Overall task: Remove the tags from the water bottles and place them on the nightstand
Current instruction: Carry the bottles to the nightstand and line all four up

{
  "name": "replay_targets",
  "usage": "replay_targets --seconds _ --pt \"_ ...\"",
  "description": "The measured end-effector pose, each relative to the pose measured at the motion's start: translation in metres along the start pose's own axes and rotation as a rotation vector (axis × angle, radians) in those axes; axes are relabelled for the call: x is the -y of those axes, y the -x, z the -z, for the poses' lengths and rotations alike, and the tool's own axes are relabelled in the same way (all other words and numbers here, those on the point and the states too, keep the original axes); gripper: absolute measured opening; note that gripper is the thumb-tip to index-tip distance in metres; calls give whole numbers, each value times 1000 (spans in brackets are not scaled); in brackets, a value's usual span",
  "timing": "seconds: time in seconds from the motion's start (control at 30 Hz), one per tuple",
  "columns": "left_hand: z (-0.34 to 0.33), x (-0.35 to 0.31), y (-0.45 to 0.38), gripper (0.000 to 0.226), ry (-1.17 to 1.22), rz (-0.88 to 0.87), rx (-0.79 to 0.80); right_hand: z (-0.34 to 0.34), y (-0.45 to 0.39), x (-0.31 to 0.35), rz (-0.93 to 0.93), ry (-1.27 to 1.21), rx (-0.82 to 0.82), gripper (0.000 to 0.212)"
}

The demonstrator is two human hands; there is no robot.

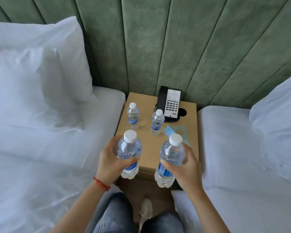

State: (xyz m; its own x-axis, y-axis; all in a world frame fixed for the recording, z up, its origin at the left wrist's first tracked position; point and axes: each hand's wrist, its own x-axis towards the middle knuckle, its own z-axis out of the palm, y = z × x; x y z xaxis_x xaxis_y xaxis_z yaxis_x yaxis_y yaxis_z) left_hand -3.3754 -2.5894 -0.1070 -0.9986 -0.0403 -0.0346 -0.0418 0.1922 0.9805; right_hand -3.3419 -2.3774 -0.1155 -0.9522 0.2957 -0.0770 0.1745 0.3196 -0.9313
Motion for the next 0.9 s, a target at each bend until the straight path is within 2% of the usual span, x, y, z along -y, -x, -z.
replay_targets --seconds 0.13,0.4,0.5,0.7,0.9 --pt "-10 24 -43 60 -103 46 13 -17 -37 -14 -24 48 3 67" --pt "-21 84 -110 65 -285 148 63 -60 -89 -49 -72 153 -39 70" --pt "-26 96 -128 65 -333 185 94 -73 -107 -63 -128 168 -8 68" --pt "-37 119 -151 65 -382 290 74 -94 -134 -90 -233 191 18 69" --pt "-48 132 -160 66 -390 312 53 -105 -150 -111 -205 200 34 68"
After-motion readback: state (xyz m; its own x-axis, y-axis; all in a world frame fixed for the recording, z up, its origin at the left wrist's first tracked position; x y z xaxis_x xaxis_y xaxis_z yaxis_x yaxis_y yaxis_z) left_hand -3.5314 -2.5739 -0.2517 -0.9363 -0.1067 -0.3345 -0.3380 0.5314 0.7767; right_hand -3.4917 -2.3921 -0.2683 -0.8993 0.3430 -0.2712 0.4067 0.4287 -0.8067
